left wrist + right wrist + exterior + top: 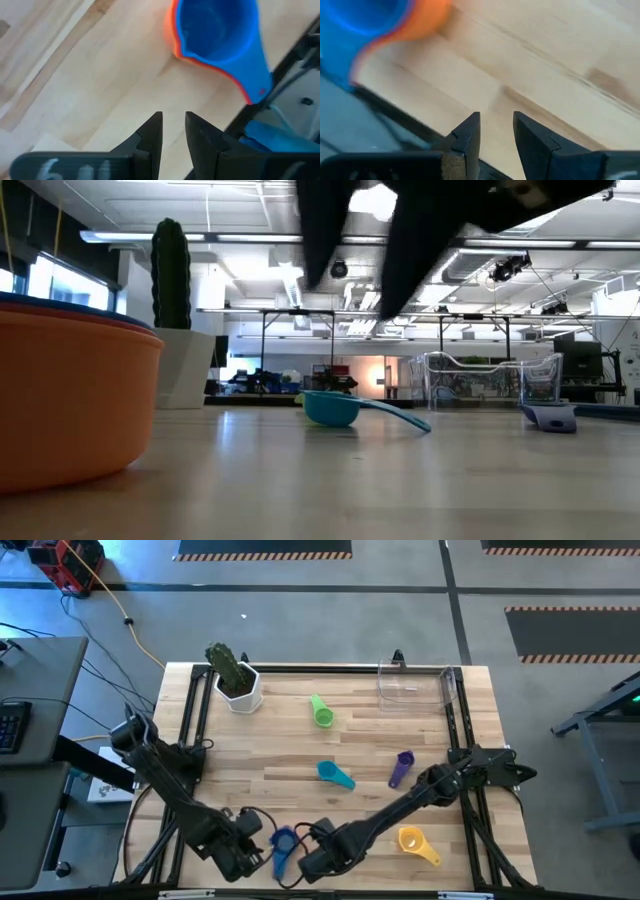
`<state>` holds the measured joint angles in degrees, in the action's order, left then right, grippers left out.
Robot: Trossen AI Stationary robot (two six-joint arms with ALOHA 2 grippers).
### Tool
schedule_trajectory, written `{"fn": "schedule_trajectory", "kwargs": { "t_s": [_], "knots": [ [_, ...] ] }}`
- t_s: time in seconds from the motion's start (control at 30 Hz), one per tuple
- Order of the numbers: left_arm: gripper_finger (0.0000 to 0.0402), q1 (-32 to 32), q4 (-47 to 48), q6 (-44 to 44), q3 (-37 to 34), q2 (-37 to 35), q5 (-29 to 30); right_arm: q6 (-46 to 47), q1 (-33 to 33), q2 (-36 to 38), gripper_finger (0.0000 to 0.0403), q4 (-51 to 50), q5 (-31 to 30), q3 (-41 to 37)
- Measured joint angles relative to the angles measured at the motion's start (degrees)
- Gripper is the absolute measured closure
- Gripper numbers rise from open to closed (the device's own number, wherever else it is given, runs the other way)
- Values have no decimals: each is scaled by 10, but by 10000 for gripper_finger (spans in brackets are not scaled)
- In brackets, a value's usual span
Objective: Nest measuring cups in basket
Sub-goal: Stack the yellow measuring cup on the blue measuring cup
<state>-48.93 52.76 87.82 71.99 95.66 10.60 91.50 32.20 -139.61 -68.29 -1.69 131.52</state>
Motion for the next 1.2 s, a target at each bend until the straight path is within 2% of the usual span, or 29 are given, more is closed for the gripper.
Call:
{"fn": "schedule_trajectory", "kwargs": {
  "t_s": [0.47, 0.73, 0.9, 1.2],
  "knots": [
    [328, 2, 17, -33, 0, -64, 31, -5, 13, 40, 295, -219, 7, 0],
    [328, 13, 27, -40, 0, -76, 40, -49, 12, 90, 295, -217, -58, -27],
    [328, 23, 35, -40, 0, -80, 38, -47, 12, 142, 295, -217, -70, -99],
    [328, 38, 36, -40, 0, -82, 29, 27, 20, 304, 295, -176, -74, -314]
  ]
}}
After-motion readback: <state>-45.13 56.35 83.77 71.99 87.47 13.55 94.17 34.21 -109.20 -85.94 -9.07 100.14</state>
